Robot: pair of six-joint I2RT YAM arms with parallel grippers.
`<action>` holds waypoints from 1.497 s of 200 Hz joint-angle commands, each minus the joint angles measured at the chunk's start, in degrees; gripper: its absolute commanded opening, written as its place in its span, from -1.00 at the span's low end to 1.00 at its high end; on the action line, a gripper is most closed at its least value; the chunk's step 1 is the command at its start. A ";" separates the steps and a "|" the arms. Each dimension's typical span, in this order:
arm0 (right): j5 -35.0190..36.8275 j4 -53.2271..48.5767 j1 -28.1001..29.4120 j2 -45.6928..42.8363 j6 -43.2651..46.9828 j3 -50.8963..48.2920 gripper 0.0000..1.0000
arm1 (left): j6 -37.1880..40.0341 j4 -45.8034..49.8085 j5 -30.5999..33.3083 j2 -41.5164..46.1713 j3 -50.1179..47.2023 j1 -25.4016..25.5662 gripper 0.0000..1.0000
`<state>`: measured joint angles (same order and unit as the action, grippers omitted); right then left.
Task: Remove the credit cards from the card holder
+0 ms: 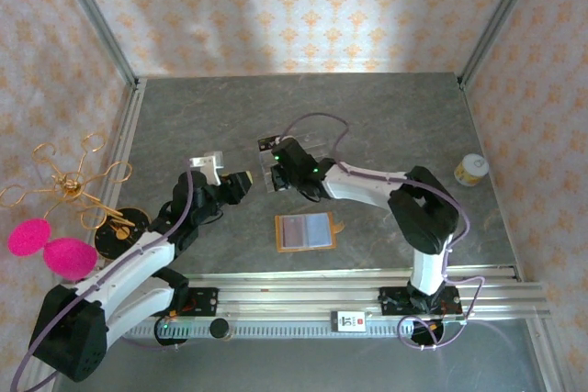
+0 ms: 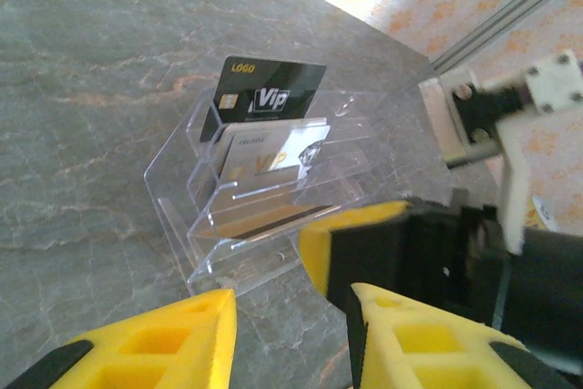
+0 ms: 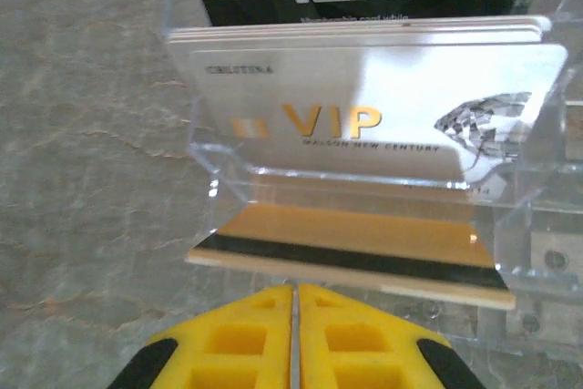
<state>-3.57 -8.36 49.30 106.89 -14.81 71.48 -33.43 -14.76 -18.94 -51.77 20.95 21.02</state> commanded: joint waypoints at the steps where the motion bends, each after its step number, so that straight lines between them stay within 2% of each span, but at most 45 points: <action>1: 5.12 -5.03 -0.17 3.46 1.55 4.14 -0.82 | -0.91 -0.27 1.43 1.82 -0.47 0.21 -0.25; 64: 7.32 -6.32 -0.30 6.72 0.90 9.86 -0.80 | -1.62 -0.16 -0.58 5.24 -2.90 0.22 -0.22; 98: 8.69 -6.79 -0.34 7.21 0.59 12.01 -0.65 | -2.34 -1.13 -1.76 6.46 -4.31 0.24 -0.20; 137: 8.32 -7.32 -0.26 5.56 -0.12 12.96 -0.56 | -3.71 -1.40 -2.58 6.65 -4.76 0.30 -0.19; 174: 5.68 -6.93 0.26 -2.26 -2.90 5.91 -0.24 | -5.46 -2.65 -3.17 6.93 -5.93 0.23 -0.20; 199: 4.70 -6.53 1.76 -7.85 -4.49 -2.69 -0.16 | -5.61 -3.73 -4.82 6.04 -6.98 0.34 -0.21; 228: 4.33 -5.99 7.07 -13.10 -4.79 -13.16 -0.09 | -4.68 -4.13 -6.81 3.09 -7.31 1.72 -0.27; 257: 8.03 -7.27 13.21 -13.64 -6.10 -17.79 -0.06 | -4.77 -4.80 -4.85 0.31 -7.42 5.46 -0.30; 299: 10.43 -7.87 17.01 -10.13 -6.78 -17.34 -0.06 | -5.79 -6.69 -4.83 -0.35 -8.46 6.18 -0.30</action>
<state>2.44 -15.18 65.28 94.76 -19.99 53.39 -38.41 -18.22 -23.59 -52.01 13.30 26.65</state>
